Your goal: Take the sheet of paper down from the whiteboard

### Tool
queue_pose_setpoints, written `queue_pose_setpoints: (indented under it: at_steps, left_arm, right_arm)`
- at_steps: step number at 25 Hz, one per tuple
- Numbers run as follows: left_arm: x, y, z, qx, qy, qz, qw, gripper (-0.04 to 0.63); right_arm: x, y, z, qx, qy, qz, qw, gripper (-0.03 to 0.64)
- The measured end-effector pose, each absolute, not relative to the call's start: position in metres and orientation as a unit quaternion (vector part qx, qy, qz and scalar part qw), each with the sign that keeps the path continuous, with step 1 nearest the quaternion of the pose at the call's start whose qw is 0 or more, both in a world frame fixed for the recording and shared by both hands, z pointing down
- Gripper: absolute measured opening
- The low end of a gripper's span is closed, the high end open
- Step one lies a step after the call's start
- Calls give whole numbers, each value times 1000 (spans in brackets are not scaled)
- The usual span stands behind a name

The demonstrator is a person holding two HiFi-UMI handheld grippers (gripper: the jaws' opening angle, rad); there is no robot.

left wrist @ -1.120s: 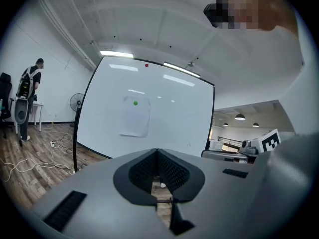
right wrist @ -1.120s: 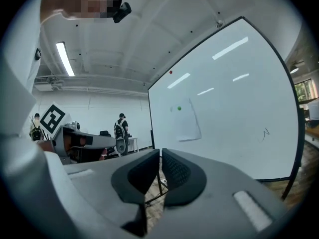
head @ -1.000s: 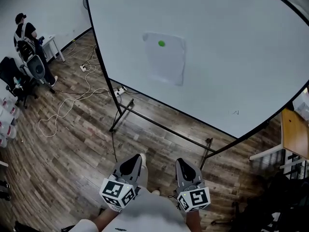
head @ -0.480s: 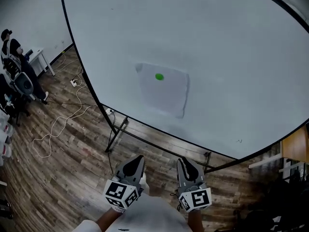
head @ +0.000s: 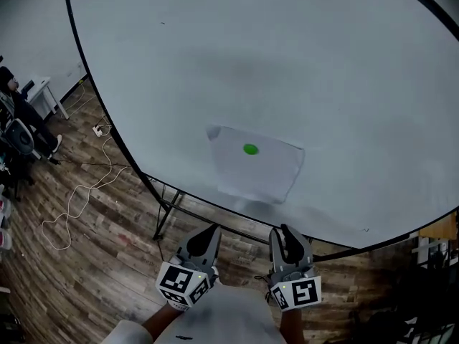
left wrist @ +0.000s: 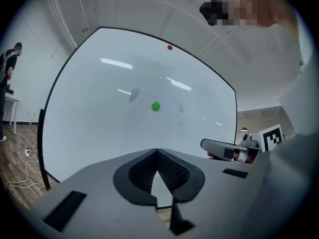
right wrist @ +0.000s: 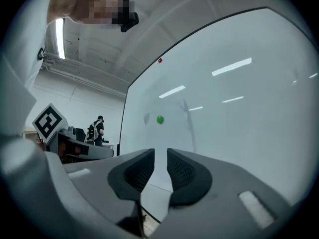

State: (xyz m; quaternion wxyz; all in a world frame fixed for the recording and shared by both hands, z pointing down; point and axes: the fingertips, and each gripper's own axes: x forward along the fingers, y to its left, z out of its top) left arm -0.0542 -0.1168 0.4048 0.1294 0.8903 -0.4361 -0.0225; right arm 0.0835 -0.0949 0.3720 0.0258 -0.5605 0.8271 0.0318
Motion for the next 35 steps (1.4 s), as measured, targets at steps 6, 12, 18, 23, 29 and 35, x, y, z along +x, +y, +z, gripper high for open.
queue_pose_setpoints:
  at_steps: [6,12,18,23,29,35]
  left_arm:
    - [-43,-157,394,899,-420,-26,123,6]
    - [-29,-169,390,903,-409,-26,129,6]
    - [-27,-181,391,896,-422,-28,138,6]
    - [-19,-185,381,891,-434,-35,128,6]
    - [-14,-194,371,886,-445,-34,125,6]
    - [-7,-203,367,883,-451,-31,126,6]
  right_arm:
    - [91,-125,361,-581,812,42,28,74]
    - [98,-136,355,-585,809,43,22,74]
    - [109,-147,340,-584,810,55,23,74]
    - [121,-158,334,-585,808,58,18,74]
    - [120,-179,330,-570,820,52,11,74]
    - [119,-195,327,-549,835,42,15,74]
